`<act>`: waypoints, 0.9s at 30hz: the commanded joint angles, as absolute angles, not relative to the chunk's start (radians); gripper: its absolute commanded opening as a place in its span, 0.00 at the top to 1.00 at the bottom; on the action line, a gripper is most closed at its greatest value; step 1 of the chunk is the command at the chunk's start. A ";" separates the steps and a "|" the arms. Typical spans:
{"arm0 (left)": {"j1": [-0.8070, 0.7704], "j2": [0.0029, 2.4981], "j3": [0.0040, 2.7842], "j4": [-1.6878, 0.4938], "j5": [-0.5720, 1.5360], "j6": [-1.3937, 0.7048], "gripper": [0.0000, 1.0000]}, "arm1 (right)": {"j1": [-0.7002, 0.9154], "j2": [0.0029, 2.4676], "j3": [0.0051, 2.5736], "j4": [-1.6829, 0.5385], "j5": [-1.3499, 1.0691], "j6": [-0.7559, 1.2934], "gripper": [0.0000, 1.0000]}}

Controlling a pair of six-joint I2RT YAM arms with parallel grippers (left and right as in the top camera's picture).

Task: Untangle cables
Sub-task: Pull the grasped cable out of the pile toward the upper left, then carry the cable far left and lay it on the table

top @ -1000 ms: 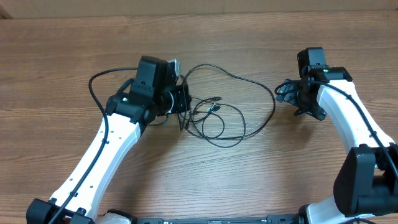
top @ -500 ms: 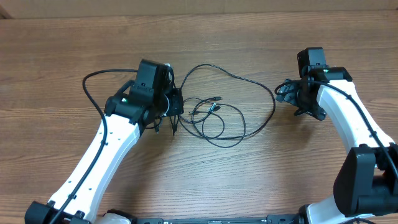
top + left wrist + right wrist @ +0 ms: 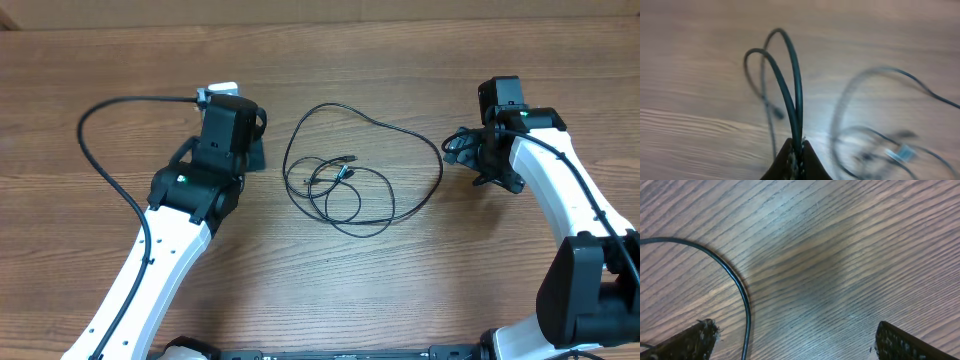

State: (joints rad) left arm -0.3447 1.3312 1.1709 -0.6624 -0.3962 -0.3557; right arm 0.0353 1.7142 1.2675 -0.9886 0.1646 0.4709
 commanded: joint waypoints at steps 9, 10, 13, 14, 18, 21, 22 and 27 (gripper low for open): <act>-0.258 1.320 1.179 -0.357 -0.784 -0.064 0.95 | 0.037 1.720 1.262 -0.988 0.179 0.470 0.00; -0.243 1.320 1.179 -0.341 -0.775 -0.034 0.96 | 0.037 1.720 1.262 -0.988 0.179 0.470 0.00; -0.194 1.320 1.179 -0.318 -0.742 0.033 0.96 | 0.037 1.720 1.262 -0.988 0.179 0.470 0.00; -0.178 1.320 1.179 -0.316 -0.730 0.045 0.96 | 0.037 1.720 1.262 -0.988 0.179 0.470 0.00; -0.106 1.320 1.179 -0.348 -0.610 0.049 0.96 | 0.037 1.720 1.262 -0.988 0.179 0.470 0.00; -0.067 1.320 1.179 -0.382 -0.440 0.049 0.96 | 0.037 1.720 1.262 -0.988 0.179 0.470 0.00; -0.053 1.320 1.179 -0.387 -0.385 0.048 0.96 | 0.037 1.720 1.262 -0.988 0.179 0.470 0.00; -0.010 1.320 1.179 -0.392 -0.254 0.046 0.96 | 0.037 1.720 1.262 -0.988 0.179 0.470 0.00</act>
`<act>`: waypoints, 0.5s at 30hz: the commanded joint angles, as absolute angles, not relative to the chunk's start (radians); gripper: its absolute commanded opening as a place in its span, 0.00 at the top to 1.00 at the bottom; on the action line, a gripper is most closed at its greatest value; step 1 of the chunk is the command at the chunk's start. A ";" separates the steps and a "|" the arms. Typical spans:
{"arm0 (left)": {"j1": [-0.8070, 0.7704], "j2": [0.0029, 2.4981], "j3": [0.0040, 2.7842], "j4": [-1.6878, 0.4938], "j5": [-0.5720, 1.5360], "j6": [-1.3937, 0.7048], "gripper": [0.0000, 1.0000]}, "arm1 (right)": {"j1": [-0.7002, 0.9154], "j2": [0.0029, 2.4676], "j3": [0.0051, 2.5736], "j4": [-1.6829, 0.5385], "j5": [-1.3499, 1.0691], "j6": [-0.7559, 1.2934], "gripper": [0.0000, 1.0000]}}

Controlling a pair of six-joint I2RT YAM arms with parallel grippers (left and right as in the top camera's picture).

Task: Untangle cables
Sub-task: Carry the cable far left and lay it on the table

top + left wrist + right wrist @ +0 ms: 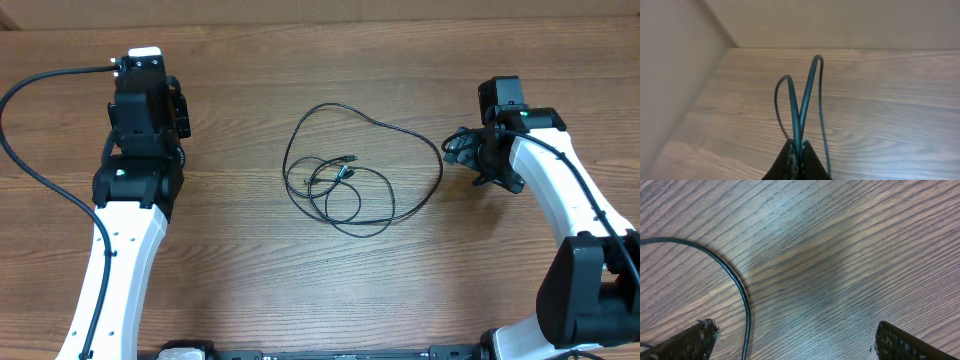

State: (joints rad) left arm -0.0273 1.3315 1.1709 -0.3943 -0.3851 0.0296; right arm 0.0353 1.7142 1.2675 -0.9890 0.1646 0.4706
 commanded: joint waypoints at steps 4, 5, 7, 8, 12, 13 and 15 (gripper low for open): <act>0.009 1.320 1.179 -0.393 -0.265 0.049 0.96 | 0.037 1.720 1.262 -0.988 0.179 0.470 0.00; 0.014 1.320 1.179 -0.393 -0.265 0.049 0.96 | 0.037 1.720 1.262 -0.988 0.179 0.470 0.00; 0.022 1.320 1.179 -0.397 -0.265 0.049 0.96 | 0.037 1.720 1.262 -0.988 0.179 0.470 0.00; 0.027 1.320 1.179 -0.400 -0.265 0.049 0.96 | 0.037 1.720 1.262 -0.988 0.179 0.470 0.00; 0.042 1.320 1.179 -0.402 -0.265 0.049 0.96 | 0.037 1.720 1.262 -0.988 0.179 0.470 0.00; 0.046 1.321 1.179 -0.403 -0.265 0.049 0.96 | 0.037 1.720 1.262 -0.988 0.179 0.470 0.00; 0.052 1.329 1.179 -0.408 -0.275 0.049 0.96 | 0.037 1.720 1.262 -0.988 0.179 0.470 0.00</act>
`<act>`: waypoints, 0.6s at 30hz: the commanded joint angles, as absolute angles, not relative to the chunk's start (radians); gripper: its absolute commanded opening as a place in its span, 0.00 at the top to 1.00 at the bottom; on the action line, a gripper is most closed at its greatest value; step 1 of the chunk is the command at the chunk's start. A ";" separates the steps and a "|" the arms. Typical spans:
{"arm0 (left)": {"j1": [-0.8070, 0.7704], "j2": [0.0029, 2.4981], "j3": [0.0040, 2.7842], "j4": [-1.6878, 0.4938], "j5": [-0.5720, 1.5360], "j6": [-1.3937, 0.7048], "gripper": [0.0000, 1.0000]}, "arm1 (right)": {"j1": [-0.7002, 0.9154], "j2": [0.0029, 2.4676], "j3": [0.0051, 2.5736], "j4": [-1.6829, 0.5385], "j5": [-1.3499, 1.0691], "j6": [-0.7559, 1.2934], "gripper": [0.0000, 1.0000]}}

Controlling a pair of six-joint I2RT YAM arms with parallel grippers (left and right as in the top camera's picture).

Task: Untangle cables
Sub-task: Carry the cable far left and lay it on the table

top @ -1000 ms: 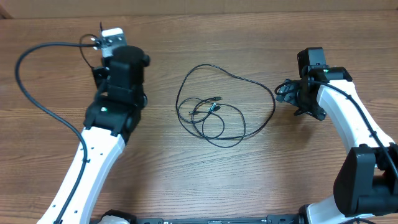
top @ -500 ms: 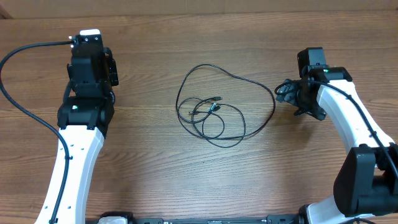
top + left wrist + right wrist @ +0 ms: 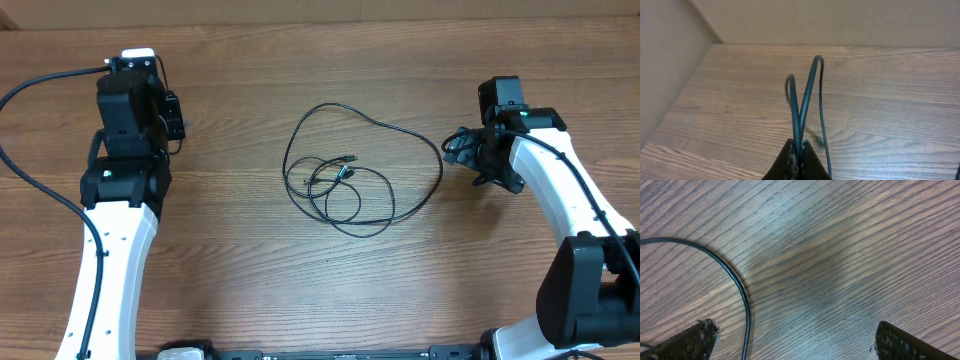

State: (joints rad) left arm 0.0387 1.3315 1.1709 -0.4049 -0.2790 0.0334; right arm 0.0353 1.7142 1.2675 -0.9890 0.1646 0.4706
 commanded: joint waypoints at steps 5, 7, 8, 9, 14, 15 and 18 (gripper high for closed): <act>0.075 1.392 1.179 -0.416 -0.339 0.049 0.96 | 0.037 1.720 1.262 -0.988 0.179 0.470 0.00; 0.088 1.427 1.179 -0.418 -0.350 0.049 0.96 | 0.037 1.720 1.262 -0.988 0.179 0.470 0.00; 0.096 1.445 1.179 -0.419 -0.351 0.049 0.96 | 0.037 1.720 1.262 -0.988 0.179 0.470 0.00; 0.105 1.464 1.179 -0.419 -0.352 0.049 0.96 | 0.037 1.720 1.262 -0.988 0.179 0.470 0.00; 0.156 1.550 1.179 -0.424 -0.411 0.045 0.96 | 0.037 1.720 1.262 -0.988 0.179 0.470 0.00; 0.169 1.567 1.179 -0.427 -0.423 0.044 0.96 | 0.037 1.720 1.262 -0.988 0.179 0.470 0.00; 0.212 1.615 1.179 -0.445 -0.454 0.020 0.96 | 0.037 1.720 1.262 -0.988 0.179 0.470 0.00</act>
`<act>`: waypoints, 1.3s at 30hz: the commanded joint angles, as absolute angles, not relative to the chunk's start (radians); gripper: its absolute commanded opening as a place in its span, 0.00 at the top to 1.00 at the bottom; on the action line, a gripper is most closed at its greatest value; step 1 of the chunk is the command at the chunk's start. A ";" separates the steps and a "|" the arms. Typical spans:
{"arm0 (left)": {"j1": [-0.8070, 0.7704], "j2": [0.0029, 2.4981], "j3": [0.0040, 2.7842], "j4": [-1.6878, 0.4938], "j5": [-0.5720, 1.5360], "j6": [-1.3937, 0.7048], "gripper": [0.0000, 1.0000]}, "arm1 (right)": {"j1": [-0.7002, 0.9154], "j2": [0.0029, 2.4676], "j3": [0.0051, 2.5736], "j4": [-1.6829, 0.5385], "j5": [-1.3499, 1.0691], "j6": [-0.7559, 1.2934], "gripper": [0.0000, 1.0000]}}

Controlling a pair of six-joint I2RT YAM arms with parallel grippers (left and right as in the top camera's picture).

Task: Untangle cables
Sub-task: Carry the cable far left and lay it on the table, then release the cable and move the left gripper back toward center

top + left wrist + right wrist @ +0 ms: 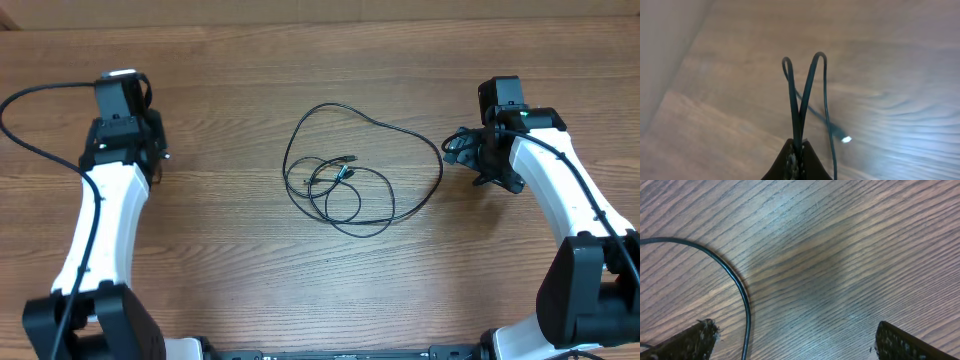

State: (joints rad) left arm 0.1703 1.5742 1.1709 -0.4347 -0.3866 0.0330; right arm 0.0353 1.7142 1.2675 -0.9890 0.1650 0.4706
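A thin black cable (pixel 340 185) lies in loose loops at the middle of the table, its widest loop reaching toward the right arm. My left gripper (pixel 797 150) is shut on a folded dark cable (pixel 801 95). Two bends of that cable stand up from the jaws, and its free end with a pale plug (pixel 845 139) hangs to the right. In the overhead view the left arm (pixel 120 130) is at the far left, well away from the loops. My right gripper (pixel 795 335) is open low over the wood, with the black cable (pixel 742 300) running just inside its left finger (pixel 690 340).
The left arm's own black lead (pixel 30 95) arcs off the table's left edge. A pale wall (pixel 665 50) borders the table on the left in the left wrist view. Bare wooden tabletop (pixel 330 290) surrounds the loops.
The left arm has shifted a little further left and its wrist has turned. The held cable's plug end now shows beside the jaws. The right arm and the middle loops have not moved.
The left gripper was shut on the folded cable just left of the central loops. It then stood at the far left of the table with the cable still held, and it has stayed there since. The right gripper stayed open beside the loops throughout.
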 commanded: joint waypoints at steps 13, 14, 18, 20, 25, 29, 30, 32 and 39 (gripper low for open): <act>0.475 1.754 1.179 -0.472 -0.419 -0.128 0.96 | 0.037 1.720 1.262 -0.988 0.179 0.470 0.00; 0.493 1.754 1.179 -0.470 -0.405 -0.131 0.96 | 0.037 1.720 1.262 -0.988 0.179 0.470 0.00; 0.569 1.754 1.179 -0.459 -0.390 -0.172 0.84 | 0.037 1.720 1.262 -0.988 0.179 0.470 0.00; 0.603 1.754 1.179 -0.455 -0.374 -0.202 0.71 | 0.037 1.720 1.262 -0.988 0.179 0.470 0.00; 0.679 1.754 1.179 -0.421 -0.216 -0.211 0.45 | 0.037 1.720 1.262 -0.988 0.179 0.470 0.00; 0.705 1.754 1.179 -0.393 0.022 -0.210 0.33 | 0.037 1.720 1.262 -0.988 0.179 0.470 0.00; 0.705 1.754 1.179 -0.384 0.083 -0.210 0.32 | 0.037 1.720 1.262 -0.988 0.179 0.470 0.00; 0.697 1.754 1.179 -0.369 0.199 -0.210 0.30 | 0.037 1.720 1.262 -0.988 0.179 0.470 0.00; 0.598 1.754 1.179 -0.411 0.341 -0.211 0.27 | 0.037 1.720 1.262 -0.988 0.179 0.470 0.00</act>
